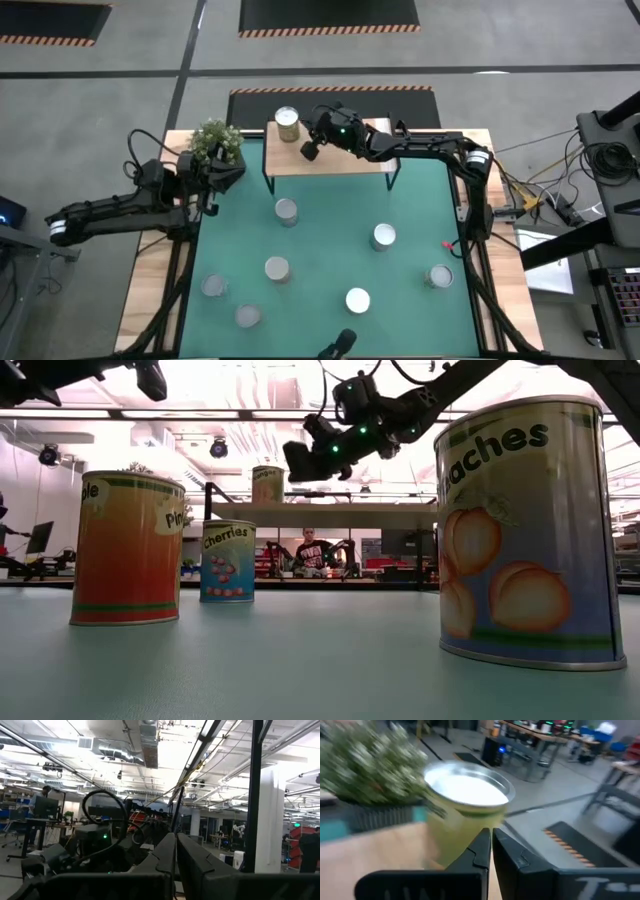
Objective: Pick and place cans onto a shelf
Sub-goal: Put the big canned oranges on the shelf
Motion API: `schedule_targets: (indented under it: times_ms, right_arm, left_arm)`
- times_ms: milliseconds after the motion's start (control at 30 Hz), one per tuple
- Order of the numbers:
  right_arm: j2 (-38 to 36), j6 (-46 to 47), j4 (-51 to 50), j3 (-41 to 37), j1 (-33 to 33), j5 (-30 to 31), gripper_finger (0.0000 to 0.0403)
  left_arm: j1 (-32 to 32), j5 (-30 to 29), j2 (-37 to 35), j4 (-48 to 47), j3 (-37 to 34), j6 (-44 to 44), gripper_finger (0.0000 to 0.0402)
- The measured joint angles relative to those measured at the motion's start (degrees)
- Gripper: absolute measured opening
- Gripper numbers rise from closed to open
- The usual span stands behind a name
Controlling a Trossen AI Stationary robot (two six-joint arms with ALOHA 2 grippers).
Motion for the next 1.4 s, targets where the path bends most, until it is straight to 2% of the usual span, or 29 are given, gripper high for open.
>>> schedule_targets:
  times_ms: [100, 433, 533, 633, 900, 1067, 1400]
  right_arm:
    - [0.0, 1.3, 1.1, 0.0, 0.0, -2.0, 0.0009]
    - [-0.1, 2.5, 3.2, 0.0, 0.0, -2.6, 0.0009]
    - [-0.3, 2.6, 0.1, 0.0, 0.0, -2.3, 0.0009]
    - [-0.3, 2.8, -1.4, 0.0, -0.2, 0.9, 0.0009]
    - [4.8, 3.6, 5.5, 0.1, -0.5, 1.6, 0.0009]
    - [6.4, 3.6, 3.9, 3.0, -0.2, 0.9, 0.0009]
    - [4.3, 3.5, -0.8, 4.4, 0.4, 0.0, 0.0009]
  left_arm:
    - [0.0, 0.0, 0.0, 0.1, 0.0, 0.0, 0.0000]
    - [0.0, 0.0, 0.0, 0.3, 0.0, -0.4, 0.0000]
    - [0.0, 0.2, 0.0, 0.3, 0.0, -0.8, 0.0000]
    - [0.0, 1.3, 0.0, 0.3, 0.0, -1.2, 0.0000]
    - [0.0, 1.4, -0.9, 0.4, 0.0, -1.3, 0.0000]
    - [0.0, 1.7, -1.4, 0.3, 0.0, -1.3, 0.0000]
    - [0.0, 2.8, -1.5, 0.3, 0.0, -1.3, 0.0000]
